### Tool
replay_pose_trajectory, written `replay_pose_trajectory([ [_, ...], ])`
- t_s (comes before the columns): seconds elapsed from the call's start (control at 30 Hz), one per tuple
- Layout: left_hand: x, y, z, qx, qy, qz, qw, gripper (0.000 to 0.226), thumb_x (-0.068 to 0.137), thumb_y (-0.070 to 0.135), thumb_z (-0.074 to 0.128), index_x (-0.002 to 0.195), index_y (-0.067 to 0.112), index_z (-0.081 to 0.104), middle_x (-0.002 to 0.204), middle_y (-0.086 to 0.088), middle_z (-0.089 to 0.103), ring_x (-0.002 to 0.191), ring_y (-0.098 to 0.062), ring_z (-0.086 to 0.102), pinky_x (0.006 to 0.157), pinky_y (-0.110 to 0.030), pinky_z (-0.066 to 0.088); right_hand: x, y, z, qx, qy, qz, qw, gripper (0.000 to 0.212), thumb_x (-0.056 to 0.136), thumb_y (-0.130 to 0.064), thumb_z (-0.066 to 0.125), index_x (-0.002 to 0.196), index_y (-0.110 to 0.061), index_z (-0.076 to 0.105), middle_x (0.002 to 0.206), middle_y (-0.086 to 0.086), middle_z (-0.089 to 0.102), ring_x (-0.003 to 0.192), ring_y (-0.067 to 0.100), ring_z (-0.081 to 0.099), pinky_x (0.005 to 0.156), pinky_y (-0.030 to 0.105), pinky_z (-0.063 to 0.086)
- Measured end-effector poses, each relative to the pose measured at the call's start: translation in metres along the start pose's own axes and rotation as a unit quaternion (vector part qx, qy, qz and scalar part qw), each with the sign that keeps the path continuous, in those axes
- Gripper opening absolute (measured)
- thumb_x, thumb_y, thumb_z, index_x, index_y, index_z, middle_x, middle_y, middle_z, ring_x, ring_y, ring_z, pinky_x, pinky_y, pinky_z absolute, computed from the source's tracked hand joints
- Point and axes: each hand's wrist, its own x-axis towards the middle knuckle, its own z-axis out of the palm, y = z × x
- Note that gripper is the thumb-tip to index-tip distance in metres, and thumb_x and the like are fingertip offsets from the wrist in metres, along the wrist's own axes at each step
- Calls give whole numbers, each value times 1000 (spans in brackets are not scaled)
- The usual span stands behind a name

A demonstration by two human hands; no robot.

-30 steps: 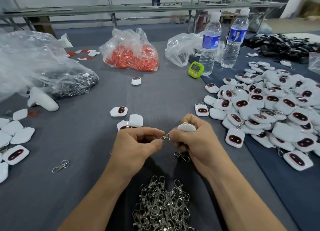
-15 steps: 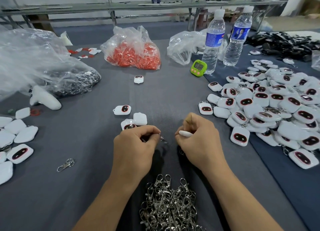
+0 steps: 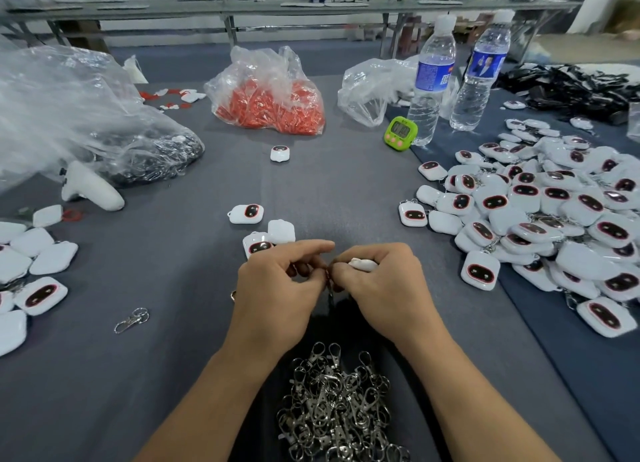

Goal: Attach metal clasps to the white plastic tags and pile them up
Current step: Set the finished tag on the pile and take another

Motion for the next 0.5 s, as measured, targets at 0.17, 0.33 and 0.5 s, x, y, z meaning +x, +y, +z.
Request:
replay_pose_trajectory([
  [0.17, 0, -2, -1, 3, 4, 17, 1000, 46, 78, -2, 77, 104, 37, 78, 79, 20, 69, 79, -6, 62, 73, -7, 45, 2, 2, -3, 47, -47, 14, 998, 8, 72, -33, 75, 76, -38, 80, 68, -9, 75, 62, 1, 65, 60, 23, 51],
  [0.33, -1, -1, 0, 11, 2, 11, 1000, 34, 76, 14, 86, 98, 39, 79, 81, 24, 71, 80, -4, 64, 71, -8, 46, 4, 5, -1, 125, -15, 32, 992, 13, 66, -25, 68, 72, -27, 80, 64, 1, 72, 58, 12, 60, 60, 34, 49],
  [0.5, 1, 1, -1, -26, 12, -9, 1000, 27, 78, 16, 85, 79, 42, 79, 78, 29, 72, 77, 6, 67, 67, -4, 44, 4, 6, -3, 158, -5, 54, 986, 12, 65, -24, 70, 71, -23, 80, 62, 4, 71, 52, 13, 54, 54, 29, 42],
])
